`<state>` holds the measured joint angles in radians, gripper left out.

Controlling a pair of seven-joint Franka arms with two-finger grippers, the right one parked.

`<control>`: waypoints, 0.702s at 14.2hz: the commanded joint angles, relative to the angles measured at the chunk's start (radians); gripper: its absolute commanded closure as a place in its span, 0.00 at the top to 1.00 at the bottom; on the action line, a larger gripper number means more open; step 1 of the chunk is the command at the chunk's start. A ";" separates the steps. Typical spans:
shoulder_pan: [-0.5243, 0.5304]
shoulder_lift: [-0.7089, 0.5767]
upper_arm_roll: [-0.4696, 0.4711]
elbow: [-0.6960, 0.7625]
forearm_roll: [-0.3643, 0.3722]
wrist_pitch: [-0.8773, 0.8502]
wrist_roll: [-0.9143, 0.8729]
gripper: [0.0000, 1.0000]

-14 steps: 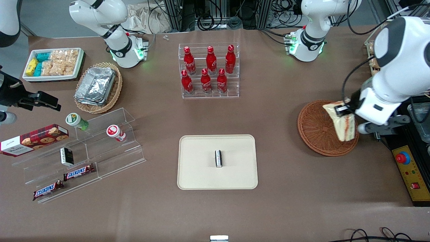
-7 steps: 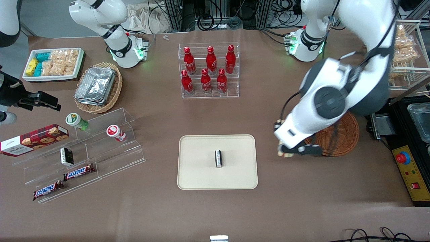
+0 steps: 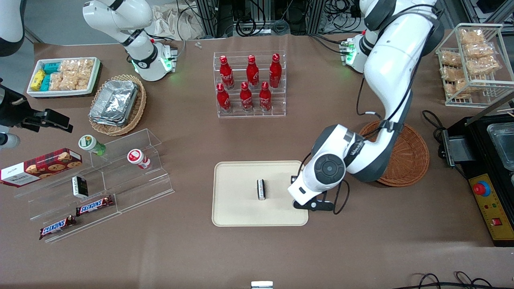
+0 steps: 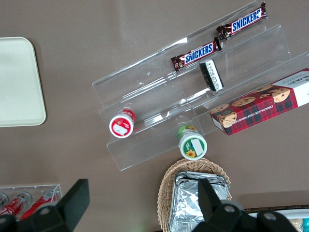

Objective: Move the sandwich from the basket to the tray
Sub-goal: 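Carry the sandwich with the left gripper over the cream tray, then lower the sandwich upright onto the tray beside the black box and release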

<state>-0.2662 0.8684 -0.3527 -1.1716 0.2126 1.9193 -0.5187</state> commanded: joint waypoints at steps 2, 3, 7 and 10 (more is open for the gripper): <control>-0.016 0.076 0.004 0.058 0.042 0.066 -0.024 0.00; -0.030 0.080 0.004 0.058 0.042 0.067 -0.024 0.00; -0.038 0.109 0.006 0.058 0.044 0.087 -0.041 0.00; -0.038 0.126 0.006 0.053 0.062 0.099 -0.067 0.83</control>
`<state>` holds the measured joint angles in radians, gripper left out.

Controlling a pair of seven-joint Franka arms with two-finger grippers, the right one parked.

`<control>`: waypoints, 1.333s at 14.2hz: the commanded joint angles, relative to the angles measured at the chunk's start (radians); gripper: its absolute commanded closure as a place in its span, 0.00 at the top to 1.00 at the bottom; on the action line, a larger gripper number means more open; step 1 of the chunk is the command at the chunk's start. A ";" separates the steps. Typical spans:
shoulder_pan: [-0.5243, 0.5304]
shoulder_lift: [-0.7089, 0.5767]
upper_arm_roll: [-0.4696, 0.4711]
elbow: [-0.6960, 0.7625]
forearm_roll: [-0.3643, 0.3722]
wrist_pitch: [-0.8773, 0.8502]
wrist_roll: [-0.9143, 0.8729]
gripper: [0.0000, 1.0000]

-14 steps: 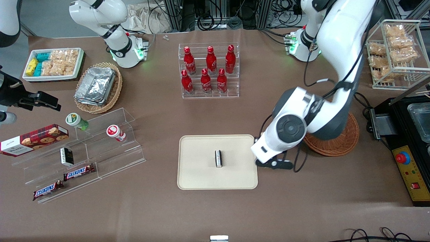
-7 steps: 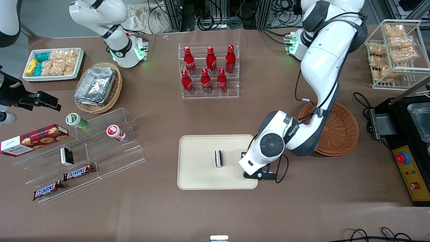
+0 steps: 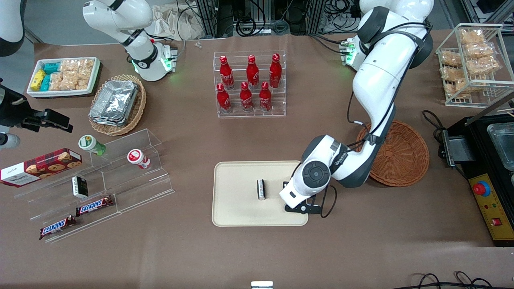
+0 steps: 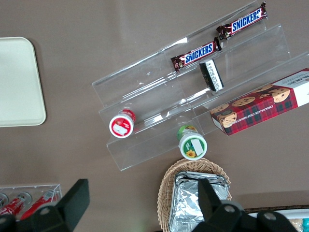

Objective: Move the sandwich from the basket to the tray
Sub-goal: 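Lower the sandwich upright onto the tray beside the black box and release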

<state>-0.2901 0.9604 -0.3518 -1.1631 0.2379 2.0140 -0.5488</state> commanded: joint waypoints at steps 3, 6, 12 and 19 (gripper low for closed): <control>-0.014 0.035 0.005 0.045 0.070 0.009 -0.053 0.99; -0.012 0.018 0.004 0.045 0.066 0.005 -0.054 0.99; 0.002 -0.081 -0.003 0.046 0.051 -0.067 -0.095 0.99; 0.205 -0.453 -0.004 -0.152 0.001 -0.198 -0.033 0.99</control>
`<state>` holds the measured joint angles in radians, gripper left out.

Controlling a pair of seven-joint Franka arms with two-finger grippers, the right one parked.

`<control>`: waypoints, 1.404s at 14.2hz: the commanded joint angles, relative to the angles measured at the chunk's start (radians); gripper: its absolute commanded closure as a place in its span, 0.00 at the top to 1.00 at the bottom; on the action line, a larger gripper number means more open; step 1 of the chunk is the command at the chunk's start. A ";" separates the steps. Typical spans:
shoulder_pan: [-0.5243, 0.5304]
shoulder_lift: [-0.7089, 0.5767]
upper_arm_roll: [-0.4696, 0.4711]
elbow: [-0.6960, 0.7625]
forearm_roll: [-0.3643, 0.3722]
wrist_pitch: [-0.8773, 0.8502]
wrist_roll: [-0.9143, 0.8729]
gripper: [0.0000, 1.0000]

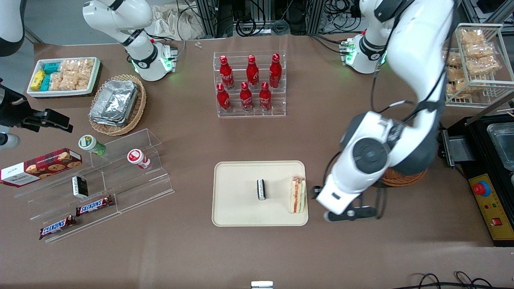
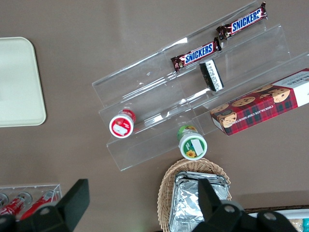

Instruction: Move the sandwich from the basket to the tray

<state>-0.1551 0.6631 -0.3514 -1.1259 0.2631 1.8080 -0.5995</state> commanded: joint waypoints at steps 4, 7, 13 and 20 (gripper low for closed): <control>0.210 -0.432 -0.006 -0.524 -0.143 0.126 0.189 0.97; 0.295 -0.655 -0.001 -0.795 -0.240 0.229 0.303 0.97; 0.474 -0.561 0.034 -0.573 -0.248 0.027 0.636 1.00; 0.491 -0.284 0.008 -0.161 -0.229 -0.274 0.445 0.98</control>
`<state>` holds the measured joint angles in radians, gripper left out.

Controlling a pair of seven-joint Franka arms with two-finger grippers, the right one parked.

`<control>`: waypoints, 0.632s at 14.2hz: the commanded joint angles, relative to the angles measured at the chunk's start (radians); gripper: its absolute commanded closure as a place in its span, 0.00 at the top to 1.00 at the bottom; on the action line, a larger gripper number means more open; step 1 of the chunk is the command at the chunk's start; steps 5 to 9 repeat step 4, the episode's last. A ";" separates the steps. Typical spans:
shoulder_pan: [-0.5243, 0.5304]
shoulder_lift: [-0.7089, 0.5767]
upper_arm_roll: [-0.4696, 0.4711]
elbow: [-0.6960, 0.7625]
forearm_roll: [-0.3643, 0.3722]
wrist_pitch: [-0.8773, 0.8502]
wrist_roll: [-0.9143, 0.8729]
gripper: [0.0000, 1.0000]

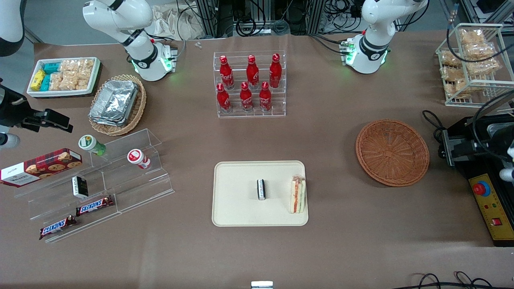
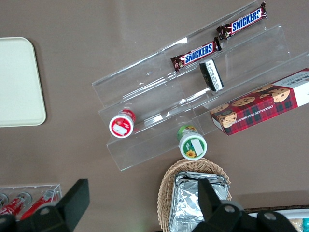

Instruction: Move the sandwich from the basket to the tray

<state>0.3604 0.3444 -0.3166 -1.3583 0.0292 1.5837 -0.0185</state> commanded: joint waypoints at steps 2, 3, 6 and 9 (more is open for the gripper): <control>-0.073 0.039 -0.038 0.074 0.056 -0.048 -0.159 0.99; -0.075 0.041 -0.039 0.073 0.066 -0.047 -0.161 0.99; -0.078 0.039 -0.041 0.071 0.067 -0.047 -0.166 0.99; -0.078 0.039 -0.041 0.071 0.067 -0.047 -0.166 0.99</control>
